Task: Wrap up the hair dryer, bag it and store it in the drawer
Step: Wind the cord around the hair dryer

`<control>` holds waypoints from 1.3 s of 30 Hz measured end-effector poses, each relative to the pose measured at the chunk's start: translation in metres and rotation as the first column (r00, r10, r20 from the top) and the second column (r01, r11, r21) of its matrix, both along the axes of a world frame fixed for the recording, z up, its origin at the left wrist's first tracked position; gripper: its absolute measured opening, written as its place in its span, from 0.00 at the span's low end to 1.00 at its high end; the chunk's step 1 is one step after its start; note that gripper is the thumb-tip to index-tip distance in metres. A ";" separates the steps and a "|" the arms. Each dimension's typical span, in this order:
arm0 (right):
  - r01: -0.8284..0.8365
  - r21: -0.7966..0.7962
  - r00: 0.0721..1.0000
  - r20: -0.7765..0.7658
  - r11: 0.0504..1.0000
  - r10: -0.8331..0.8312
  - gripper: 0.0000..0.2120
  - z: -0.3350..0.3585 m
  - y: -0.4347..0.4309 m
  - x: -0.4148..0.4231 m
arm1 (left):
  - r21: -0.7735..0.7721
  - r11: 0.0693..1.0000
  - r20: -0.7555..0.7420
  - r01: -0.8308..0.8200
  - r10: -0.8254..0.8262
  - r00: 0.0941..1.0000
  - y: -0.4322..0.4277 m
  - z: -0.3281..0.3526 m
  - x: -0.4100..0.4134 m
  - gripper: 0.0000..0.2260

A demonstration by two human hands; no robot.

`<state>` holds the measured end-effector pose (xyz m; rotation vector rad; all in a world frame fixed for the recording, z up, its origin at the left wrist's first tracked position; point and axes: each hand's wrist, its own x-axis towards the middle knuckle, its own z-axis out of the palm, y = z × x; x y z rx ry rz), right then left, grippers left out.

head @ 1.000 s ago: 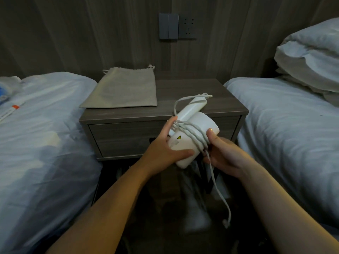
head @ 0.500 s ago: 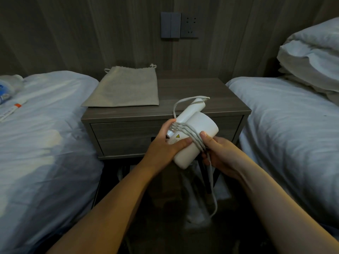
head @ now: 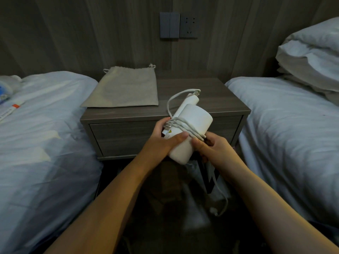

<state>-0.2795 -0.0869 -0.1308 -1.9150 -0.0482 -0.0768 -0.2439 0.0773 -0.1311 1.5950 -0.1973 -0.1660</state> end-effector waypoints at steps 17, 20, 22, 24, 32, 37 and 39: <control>0.093 -0.068 0.994 -0.058 0.993 -0.097 0.08 0.032 -0.025 -0.005 | 0.059 0.991 0.188 -0.124 0.111 0.976 0.010 0.009 -0.004 0.34; 0.075 -0.298 0.996 -0.031 0.952 -0.088 0.09 0.031 -0.012 -0.006 | 0.103 0.983 0.216 -0.151 0.126 0.968 0.009 0.004 -0.004 0.37; 0.068 -0.378 0.997 -0.012 0.923 -0.078 0.10 0.031 -0.008 -0.006 | 0.151 0.974 0.247 -0.171 0.131 0.960 0.009 0.002 -0.005 0.39; 0.042 -0.401 0.998 -0.027 0.915 -0.057 0.09 0.030 -0.007 -0.006 | 0.230 0.950 0.303 -0.211 0.136 0.943 0.010 0.001 -0.006 0.42; -0.172 -0.603 0.985 -0.121 0.779 0.123 0.05 0.039 -0.008 -0.012 | 0.591 0.657 0.614 -0.467 0.009 0.789 0.015 -0.004 -0.005 0.44; -0.316 -0.580 0.949 -0.172 0.751 0.266 0.08 0.051 -0.024 -0.017 | 0.662 0.553 0.650 -0.507 -0.086 0.755 0.022 -0.006 -0.002 0.43; -0.371 -0.409 0.928 -0.200 0.834 0.314 0.11 0.053 -0.030 -0.018 | 0.683 0.533 0.645 -0.499 -0.119 0.755 0.023 -0.005 -0.002 0.43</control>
